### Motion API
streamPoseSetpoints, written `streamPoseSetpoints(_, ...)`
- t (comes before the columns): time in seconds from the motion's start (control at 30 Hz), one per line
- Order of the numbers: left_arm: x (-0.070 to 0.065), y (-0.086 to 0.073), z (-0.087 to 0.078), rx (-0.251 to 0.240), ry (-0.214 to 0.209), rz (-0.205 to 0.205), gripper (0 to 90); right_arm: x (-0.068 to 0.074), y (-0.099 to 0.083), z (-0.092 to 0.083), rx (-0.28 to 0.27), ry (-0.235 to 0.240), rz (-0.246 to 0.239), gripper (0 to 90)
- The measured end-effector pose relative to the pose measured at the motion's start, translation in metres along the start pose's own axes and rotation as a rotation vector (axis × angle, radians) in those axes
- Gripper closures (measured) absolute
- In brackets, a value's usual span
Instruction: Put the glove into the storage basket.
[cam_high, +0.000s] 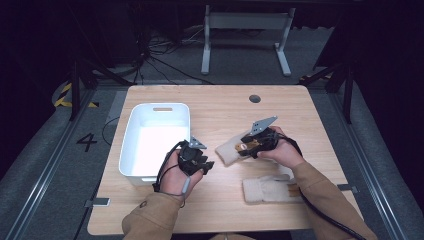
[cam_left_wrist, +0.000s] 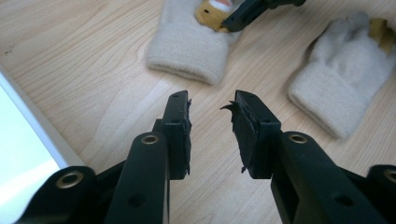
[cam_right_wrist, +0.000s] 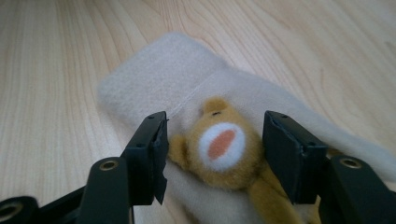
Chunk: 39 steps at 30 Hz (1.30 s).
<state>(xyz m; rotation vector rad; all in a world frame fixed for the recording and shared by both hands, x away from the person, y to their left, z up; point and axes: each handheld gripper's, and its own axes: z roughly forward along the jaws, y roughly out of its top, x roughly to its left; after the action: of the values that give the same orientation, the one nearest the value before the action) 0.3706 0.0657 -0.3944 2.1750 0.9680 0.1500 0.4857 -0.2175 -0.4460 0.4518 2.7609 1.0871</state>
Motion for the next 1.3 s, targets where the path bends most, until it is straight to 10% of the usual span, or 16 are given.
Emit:
streamPoseSetpoints(0.4, 0.002, 0.002, 0.003, -0.003, -0.008, -0.005, 67.6, 0.0, -0.007, -0.008, 0.034, -0.046, 0.085, 65.1)
streamPoseSetpoints(0.7, -0.005, 0.014, 0.014, 0.006, -0.038, 0.031, 67.8, 0.012, -0.013, -0.057, -0.023, -0.121, 0.106, 65.9)
streamPoseSetpoints(1.3, -0.024, 0.04, 0.033, 0.014, -0.117, 0.111, 67.4, 0.091, -0.039, -0.135, -0.136, -0.282, 0.197, 65.6)
